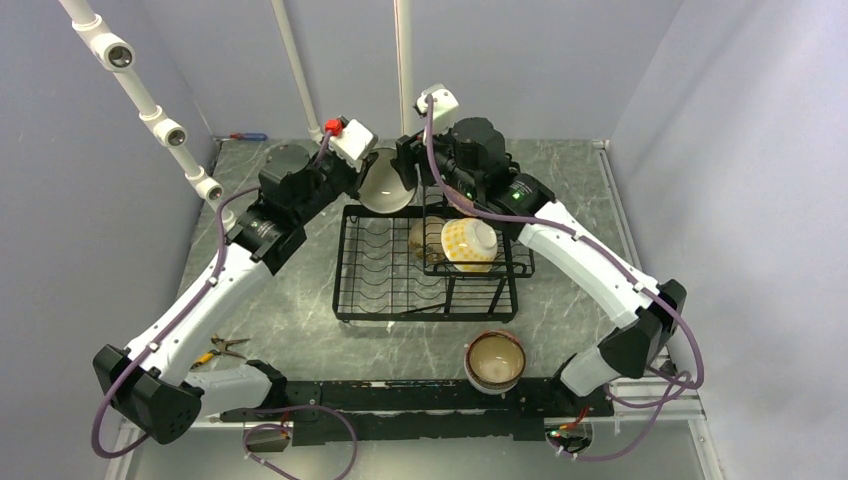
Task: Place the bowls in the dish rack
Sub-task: Adjust the bowl.
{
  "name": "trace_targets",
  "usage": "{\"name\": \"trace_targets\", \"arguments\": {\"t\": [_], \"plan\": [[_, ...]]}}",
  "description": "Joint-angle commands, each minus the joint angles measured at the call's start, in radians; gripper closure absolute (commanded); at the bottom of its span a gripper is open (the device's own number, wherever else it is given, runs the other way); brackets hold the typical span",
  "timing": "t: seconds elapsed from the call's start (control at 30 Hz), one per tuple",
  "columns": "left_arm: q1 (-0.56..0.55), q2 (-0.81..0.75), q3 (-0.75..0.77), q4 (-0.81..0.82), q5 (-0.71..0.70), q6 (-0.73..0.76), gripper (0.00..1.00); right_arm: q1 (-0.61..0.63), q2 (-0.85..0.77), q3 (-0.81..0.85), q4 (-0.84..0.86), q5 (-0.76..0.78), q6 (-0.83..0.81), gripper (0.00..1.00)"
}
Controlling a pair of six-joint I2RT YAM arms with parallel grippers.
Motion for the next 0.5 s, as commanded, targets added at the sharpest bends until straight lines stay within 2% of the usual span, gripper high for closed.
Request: {"name": "trace_targets", "arguments": {"t": [0.0,0.03,0.07,0.1,0.13,0.17,0.27,0.37,0.47], "plan": [[0.008,-0.067,0.064,0.092,-0.056,0.057,0.97,-0.034,0.030,0.073,-0.177,0.137,0.008,0.43],[0.008,-0.069,0.060,0.095,-0.057,0.080,0.97,-0.034,0.042,0.089,-0.196,0.137,0.010,0.59],[0.007,-0.074,0.054,0.099,-0.048,0.091,0.98,-0.034,0.053,0.102,-0.205,0.124,0.004,0.61],[0.008,-0.079,0.045,0.114,-0.039,0.093,0.97,-0.035,0.066,0.109,-0.209,0.105,-0.006,0.71],[0.007,-0.082,0.039,0.129,-0.028,0.092,0.97,-0.035,0.080,0.120,-0.216,0.095,-0.008,0.90],[0.008,-0.084,0.036,0.137,-0.022,0.091,0.97,-0.036,0.096,0.135,-0.226,0.088,-0.008,1.00],[0.007,-0.073,0.051,0.107,-0.022,0.074,0.97,-0.037,0.129,0.173,-0.238,0.070,-0.017,1.00],[0.007,-0.069,0.071,0.042,0.007,0.049,0.65,-0.042,0.099,0.147,-0.191,0.077,-0.051,1.00],[0.008,-0.071,0.069,0.002,0.007,0.009,0.41,-0.067,0.057,0.092,-0.127,0.064,-0.050,1.00]]}}
